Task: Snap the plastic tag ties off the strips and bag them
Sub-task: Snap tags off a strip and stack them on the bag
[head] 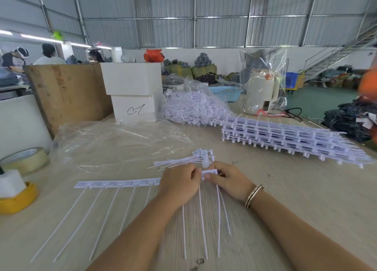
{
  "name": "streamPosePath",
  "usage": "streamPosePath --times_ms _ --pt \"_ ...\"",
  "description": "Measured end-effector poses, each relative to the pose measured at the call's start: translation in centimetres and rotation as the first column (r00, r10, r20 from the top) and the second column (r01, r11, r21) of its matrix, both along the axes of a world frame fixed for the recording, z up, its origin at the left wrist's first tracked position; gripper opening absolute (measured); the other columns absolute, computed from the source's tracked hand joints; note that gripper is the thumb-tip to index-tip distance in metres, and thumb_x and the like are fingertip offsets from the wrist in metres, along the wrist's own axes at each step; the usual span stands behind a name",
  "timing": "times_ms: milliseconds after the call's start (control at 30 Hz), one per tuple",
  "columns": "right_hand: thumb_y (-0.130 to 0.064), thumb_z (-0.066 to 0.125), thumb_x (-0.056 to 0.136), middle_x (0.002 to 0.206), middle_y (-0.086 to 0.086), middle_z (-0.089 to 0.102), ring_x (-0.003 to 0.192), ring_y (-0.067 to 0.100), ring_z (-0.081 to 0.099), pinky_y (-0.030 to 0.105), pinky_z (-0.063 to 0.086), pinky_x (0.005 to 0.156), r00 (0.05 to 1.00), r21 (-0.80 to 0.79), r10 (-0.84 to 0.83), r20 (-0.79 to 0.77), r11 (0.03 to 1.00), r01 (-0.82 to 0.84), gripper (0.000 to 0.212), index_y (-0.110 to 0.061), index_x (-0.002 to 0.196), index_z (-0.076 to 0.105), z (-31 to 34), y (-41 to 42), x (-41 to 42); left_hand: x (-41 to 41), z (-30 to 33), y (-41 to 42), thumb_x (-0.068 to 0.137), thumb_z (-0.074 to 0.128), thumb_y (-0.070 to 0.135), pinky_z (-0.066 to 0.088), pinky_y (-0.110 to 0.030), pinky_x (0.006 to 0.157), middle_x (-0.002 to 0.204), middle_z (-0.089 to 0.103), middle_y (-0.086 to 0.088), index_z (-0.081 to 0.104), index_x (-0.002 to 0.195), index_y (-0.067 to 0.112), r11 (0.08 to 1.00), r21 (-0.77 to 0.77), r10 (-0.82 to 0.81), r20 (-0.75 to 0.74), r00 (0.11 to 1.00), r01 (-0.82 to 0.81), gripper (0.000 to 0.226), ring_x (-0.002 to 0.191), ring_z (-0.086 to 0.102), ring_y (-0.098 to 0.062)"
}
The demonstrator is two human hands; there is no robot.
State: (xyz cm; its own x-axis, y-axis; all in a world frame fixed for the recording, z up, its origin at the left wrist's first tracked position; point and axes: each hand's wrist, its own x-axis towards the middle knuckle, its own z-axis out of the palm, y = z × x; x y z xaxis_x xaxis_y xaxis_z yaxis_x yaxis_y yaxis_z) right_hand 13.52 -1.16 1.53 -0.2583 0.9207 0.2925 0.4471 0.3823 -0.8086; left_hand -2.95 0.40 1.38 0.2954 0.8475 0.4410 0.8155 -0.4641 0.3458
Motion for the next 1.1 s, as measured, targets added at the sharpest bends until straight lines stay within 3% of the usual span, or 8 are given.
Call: streamPosePath --times_ms 100,267,400,533,667,833,1000,1100 --pt "-0.019 0.061 0.089 0.063 -0.012 0.048 0.054 -0.004 0.040 0.011 0.033 0.056 1.000 -0.007 -0.004 -0.006 1.000 0.004 0.020 -0.024 0.070 0.057 -0.1 0.2 0.0 -0.3 -0.1 0.2 0.096 0.036 0.038 0.029 -0.030 0.058 0.058 0.048 0.003 0.053 0.069 0.018 0.998 -0.052 0.034 -0.013 0.999 -0.034 0.038 0.061 0.050 -0.017" --pt "-0.011 0.061 0.088 0.061 -0.011 0.049 0.059 0.004 0.041 0.017 0.034 0.058 0.993 -0.035 -0.011 -0.113 0.999 0.007 0.023 -0.021 0.068 0.057 -0.1 0.4 0.2 -0.1 -0.4 0.4 0.097 0.043 0.037 0.031 -0.029 0.058 0.058 0.046 0.004 0.054 0.070 0.015 0.985 -0.145 -0.067 0.187 0.980 0.095 0.036 0.057 0.044 -0.014" --pt "-0.010 0.057 0.091 0.062 -0.015 0.057 0.059 -0.005 0.047 0.009 0.037 0.061 0.994 -0.041 0.040 -0.102 0.998 -0.044 0.018 -0.017 0.075 0.062 0.2 0.4 0.1 0.2 -0.6 0.3 0.096 0.047 0.035 0.037 -0.031 0.060 0.064 0.057 -0.003 0.063 0.077 0.012 0.983 -0.129 -0.089 0.288 0.954 0.131 0.034 0.060 0.051 -0.017" --pt "-0.009 0.059 0.090 0.067 -0.015 0.059 0.062 -0.008 0.050 0.008 0.038 0.064 0.997 0.047 0.020 -0.074 0.999 -0.017 0.010 -0.013 0.084 0.066 0.1 0.4 0.0 0.2 -0.5 0.5 0.096 0.047 0.036 0.037 -0.031 0.059 0.067 0.059 -0.006 0.066 0.080 0.010 0.972 -0.188 -0.062 0.366 0.929 0.139 0.036 0.060 0.052 -0.017" --pt "-0.010 0.061 0.089 0.081 -0.006 0.063 0.075 0.008 0.057 0.016 0.044 0.071 0.996 0.211 -0.074 -0.039 0.974 0.081 0.008 -0.009 0.091 0.069 -0.3 0.5 -0.4 0.1 0.2 0.4 0.095 0.049 0.032 0.037 -0.030 0.066 0.074 0.062 -0.015 0.068 0.080 0.009 0.939 -0.271 -0.039 0.532 0.846 0.213 0.033 0.066 0.052 -0.017" --pt "-0.008 0.063 0.087 0.085 -0.010 0.065 0.080 0.007 0.059 0.016 0.045 0.076 0.994 0.358 -0.110 -0.011 0.928 0.107 0.012 -0.011 0.094 0.073 -0.1 0.4 -0.7 0.2 0.8 0.1 0.095 0.051 0.030 0.042 -0.027 0.073 0.069 0.061 0.010 0.066 0.073 0.025 0.906 -0.328 0.011 0.649 0.760 0.267 0.027 0.070 0.055 -0.010" --pt "-0.005 0.063 0.086 0.080 -0.004 0.068 0.076 0.008 0.060 0.021 0.047 0.073 0.987 0.375 -0.106 -0.121 0.916 0.144 0.015 -0.016 0.089 0.073 -0.2 0.3 -0.9 0.4 0.8 -0.2 0.096 0.049 0.031 0.037 -0.015 0.059 0.047 0.049 0.018 0.057 0.056 0.028 0.891 -0.332 0.028 0.719 0.694 0.309 0.041 0.054 0.046 -0.003" --pt "-0.006 0.062 0.088 0.073 -0.014 0.064 0.070 0.002 0.057 0.017 0.045 0.067 0.982 0.298 -0.089 -0.166 0.945 0.136 0.021 -0.025 0.083 0.069 -0.2 0.1 -1.0 0.5 0.8 -0.3 0.096 0.048 0.031 0.034 -0.009 0.051 0.047 0.050 0.019 0.055 0.053 0.028 0.915 -0.291 0.005 0.700 0.714 0.279 0.043 0.049 0.046 0.003"
